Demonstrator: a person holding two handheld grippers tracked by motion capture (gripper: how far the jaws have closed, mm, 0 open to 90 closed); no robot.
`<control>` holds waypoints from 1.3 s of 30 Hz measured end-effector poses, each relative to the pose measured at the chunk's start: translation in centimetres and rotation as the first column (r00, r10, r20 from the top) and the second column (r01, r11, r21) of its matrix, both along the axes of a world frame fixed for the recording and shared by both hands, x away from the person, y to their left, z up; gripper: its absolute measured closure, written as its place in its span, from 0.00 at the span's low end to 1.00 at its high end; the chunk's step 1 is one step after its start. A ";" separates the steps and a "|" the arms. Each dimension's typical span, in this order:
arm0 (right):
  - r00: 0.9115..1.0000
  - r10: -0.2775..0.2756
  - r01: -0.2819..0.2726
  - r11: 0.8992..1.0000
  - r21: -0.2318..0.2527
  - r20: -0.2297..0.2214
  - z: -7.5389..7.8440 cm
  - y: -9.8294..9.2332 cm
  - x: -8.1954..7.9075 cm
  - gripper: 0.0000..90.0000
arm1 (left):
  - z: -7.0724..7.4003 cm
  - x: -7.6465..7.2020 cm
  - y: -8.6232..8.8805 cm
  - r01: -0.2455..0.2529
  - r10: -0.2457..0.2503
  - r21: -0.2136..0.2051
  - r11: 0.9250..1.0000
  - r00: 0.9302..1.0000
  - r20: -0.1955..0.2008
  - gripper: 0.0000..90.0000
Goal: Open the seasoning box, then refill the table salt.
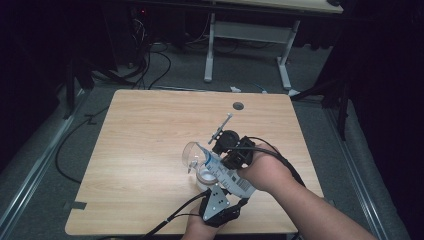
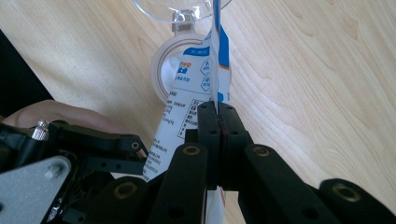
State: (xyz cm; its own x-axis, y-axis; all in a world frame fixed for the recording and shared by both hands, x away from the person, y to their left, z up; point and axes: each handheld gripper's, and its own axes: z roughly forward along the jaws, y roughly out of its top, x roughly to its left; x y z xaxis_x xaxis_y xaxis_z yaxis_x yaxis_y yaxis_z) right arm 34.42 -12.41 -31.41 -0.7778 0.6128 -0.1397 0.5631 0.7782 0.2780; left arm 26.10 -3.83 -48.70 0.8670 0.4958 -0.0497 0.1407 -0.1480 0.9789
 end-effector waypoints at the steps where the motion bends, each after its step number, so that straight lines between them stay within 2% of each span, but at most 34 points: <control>1: 1.000 0.001 -0.001 1.000 0.000 -0.001 0.0 -0.1 0.0 1.00 | -0.1 0.0 0.0 0.000 0.000 0.004 1.000 1.000 -0.001 0.65; 17: 1.000 -0.010 0.010 1.000 0.014 -0.017 -0.9 -0.6 -0.3 1.00 | -1.9 0.3 0.7 -0.014 0.014 0.054 0.998 1.000 -0.004 0.65; 24: 1.000 -0.007 0.007 1.000 0.016 -0.021 -1.0 -0.7 -0.3 1.00 | -2.3 0.4 1.0 -0.019 0.020 0.067 0.998 1.000 -0.001 0.65; 31: 0.999 -0.013 0.013 1.000 0.024 -0.029 -0.9 -0.7 -0.4 1.00 | -2.4 0.4 1.1 -0.019 0.019 0.061 0.998 1.000 0.002 0.64; 39: 0.999 -0.025 0.026 0.999 0.038 -0.036 -0.8 -0.9 -0.3 1.00 | -2.5 0.6 1.0 -0.003 0.004 0.062 0.998 1.000 -0.026 0.58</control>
State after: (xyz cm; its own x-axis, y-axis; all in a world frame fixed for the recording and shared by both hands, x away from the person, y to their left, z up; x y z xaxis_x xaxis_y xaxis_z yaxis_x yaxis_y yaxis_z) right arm 34.11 -13.31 -32.26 -0.7660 0.6367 -0.0888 0.5925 0.7528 0.2868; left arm 26.74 -2.85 -51.23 0.8640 0.5017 -0.0411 0.1665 -0.2078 0.9639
